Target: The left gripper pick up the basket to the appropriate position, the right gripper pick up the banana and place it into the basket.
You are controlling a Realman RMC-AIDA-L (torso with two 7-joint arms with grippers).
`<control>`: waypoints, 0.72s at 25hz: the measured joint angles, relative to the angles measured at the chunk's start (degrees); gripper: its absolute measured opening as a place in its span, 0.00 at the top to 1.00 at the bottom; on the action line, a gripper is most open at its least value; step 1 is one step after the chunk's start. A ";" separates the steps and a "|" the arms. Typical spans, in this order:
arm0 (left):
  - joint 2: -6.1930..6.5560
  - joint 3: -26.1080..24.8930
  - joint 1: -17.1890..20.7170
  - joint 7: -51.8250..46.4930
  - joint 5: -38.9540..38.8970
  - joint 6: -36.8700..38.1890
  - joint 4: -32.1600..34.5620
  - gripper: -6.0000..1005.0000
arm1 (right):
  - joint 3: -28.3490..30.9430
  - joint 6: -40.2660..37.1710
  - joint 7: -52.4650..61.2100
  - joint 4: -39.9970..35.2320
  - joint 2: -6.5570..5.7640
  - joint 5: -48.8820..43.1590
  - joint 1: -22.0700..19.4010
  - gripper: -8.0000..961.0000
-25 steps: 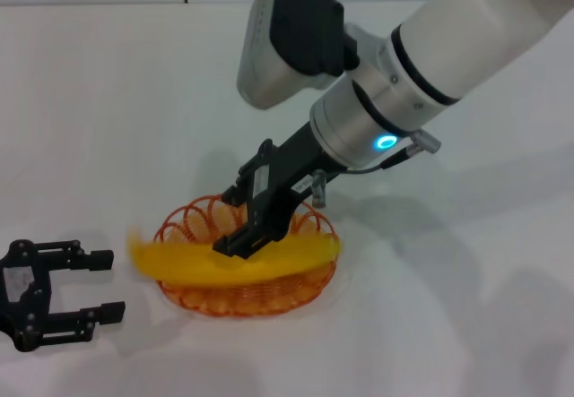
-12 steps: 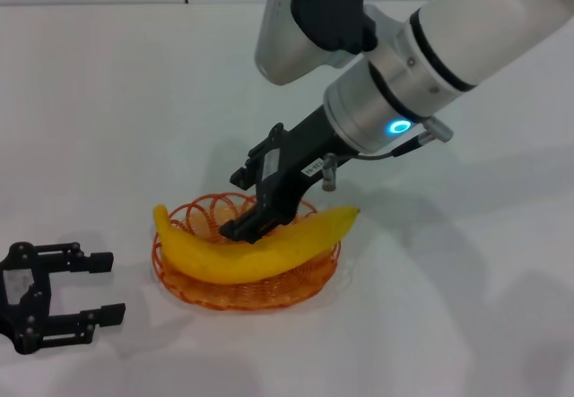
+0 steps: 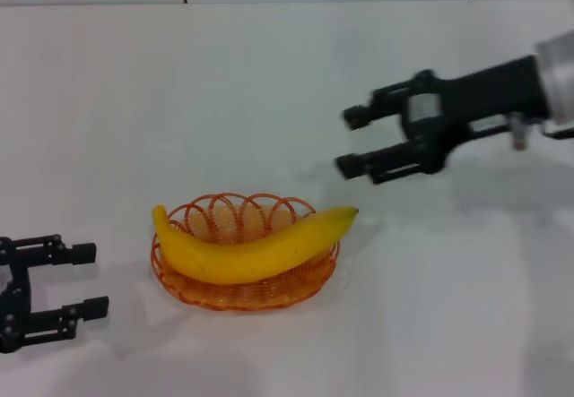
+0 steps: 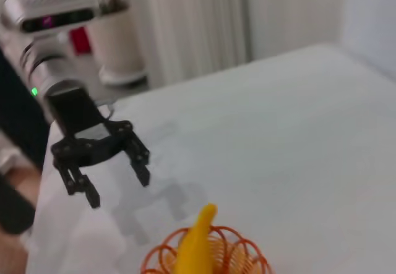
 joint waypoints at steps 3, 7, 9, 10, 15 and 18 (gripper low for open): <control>0.08 -2.16 0.37 1.34 0.00 1.07 0.03 0.32 | 6.10 -4.00 -8.45 3.72 -0.19 -0.14 -2.07 0.26; 0.12 -3.61 0.46 2.15 0.25 1.74 0.03 0.32 | 10.88 -9.06 -25.53 9.73 -0.81 -0.58 -4.18 0.26; 0.12 -3.68 0.28 2.16 0.38 1.78 0.03 0.32 | 11.94 -9.78 -33.58 12.47 -1.07 -0.80 -5.41 0.26; 0.12 -3.69 0.21 2.14 0.48 1.78 0.03 0.32 | 12.17 -9.50 -36.59 13.91 -1.21 -1.35 -5.96 0.26; -0.16 -3.70 -0.41 2.60 0.63 1.65 0.03 0.32 | 13.08 -5.31 -43.29 21.27 -1.72 -6.62 -5.78 0.26; -0.36 -3.67 -1.00 3.02 0.71 1.51 0.03 0.32 | 13.22 -2.53 -45.85 24.73 -2.14 -7.44 -5.18 0.26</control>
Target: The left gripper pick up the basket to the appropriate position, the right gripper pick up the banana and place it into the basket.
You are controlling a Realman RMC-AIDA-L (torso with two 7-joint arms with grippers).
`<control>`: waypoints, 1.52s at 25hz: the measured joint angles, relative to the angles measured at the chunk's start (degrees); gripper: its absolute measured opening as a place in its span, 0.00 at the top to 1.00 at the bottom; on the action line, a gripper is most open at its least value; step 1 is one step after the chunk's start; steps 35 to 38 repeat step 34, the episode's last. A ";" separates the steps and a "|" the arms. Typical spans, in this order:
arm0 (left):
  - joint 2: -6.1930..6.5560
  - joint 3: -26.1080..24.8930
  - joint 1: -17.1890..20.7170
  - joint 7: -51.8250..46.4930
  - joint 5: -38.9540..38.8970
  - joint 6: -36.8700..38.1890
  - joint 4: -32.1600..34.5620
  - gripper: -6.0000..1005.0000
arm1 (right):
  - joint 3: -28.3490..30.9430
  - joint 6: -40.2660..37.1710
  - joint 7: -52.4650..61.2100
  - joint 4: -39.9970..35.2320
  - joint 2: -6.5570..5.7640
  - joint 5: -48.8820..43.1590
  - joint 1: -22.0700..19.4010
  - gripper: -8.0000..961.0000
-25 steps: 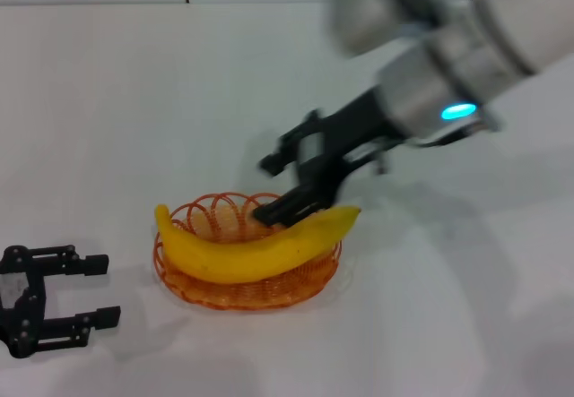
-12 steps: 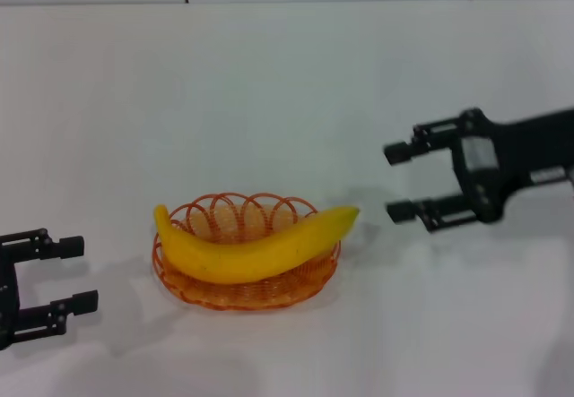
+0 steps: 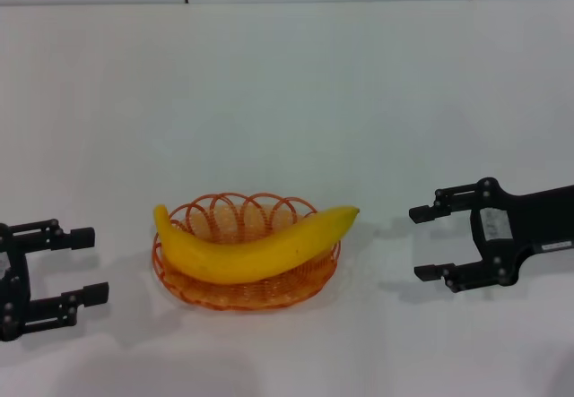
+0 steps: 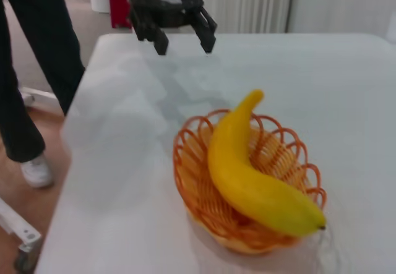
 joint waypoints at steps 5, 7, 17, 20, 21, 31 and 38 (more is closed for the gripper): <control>-0.39 0.18 -0.66 0.27 0.04 -0.35 -0.10 0.32 | 0.94 1.79 -1.71 3.16 -0.35 0.16 1.10 0.26; -0.56 0.09 -0.72 0.59 0.08 -0.38 -0.10 0.32 | 1.53 2.70 -3.34 4.39 -0.56 0.13 1.50 0.26; -0.86 -0.03 -0.70 2.04 -0.08 -0.41 -0.10 0.32 | 1.31 4.21 -7.49 6.02 -0.08 -0.01 1.16 0.07; -1.18 -0.01 -0.70 2.49 0.03 -0.98 -0.06 0.32 | 1.11 4.11 -7.22 6.98 -0.08 -0.54 1.18 0.07; -1.40 0.11 -0.71 2.51 0.15 -1.47 -0.04 0.32 | 1.22 4.10 -7.20 7.54 -0.13 -0.62 1.25 0.07; -2.04 0.14 -1.34 2.24 4.53 -3.45 0.01 0.33 | 3.43 2.26 -7.10 8.37 -0.45 -0.15 1.90 0.07; -2.08 0.18 -1.38 2.14 4.54 -3.46 0.01 0.33 | 4.41 1.36 -7.10 8.26 -0.49 -0.13 1.94 0.07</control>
